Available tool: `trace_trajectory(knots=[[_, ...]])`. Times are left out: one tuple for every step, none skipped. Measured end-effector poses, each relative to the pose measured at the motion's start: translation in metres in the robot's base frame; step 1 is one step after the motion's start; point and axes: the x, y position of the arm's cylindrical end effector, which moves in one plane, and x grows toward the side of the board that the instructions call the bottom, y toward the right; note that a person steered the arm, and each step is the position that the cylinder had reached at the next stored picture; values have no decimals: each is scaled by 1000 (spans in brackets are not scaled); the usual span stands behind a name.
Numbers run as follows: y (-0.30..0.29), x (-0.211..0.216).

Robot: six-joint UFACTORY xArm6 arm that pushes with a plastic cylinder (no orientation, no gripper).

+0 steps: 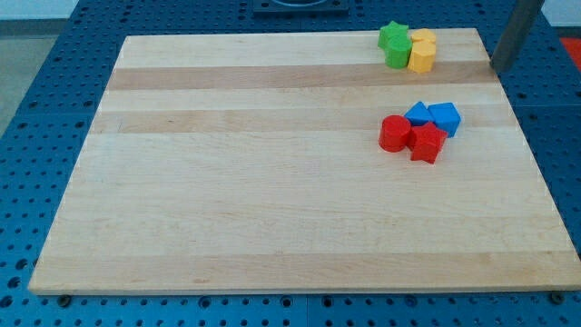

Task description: Place your arm to the right of the blue cube

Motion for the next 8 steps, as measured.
trace_trajectory(knots=[[0,1],[0,3],[-2,4],[-8,12],[-13,23],[-14,29],[-15,39],[-18,41]])
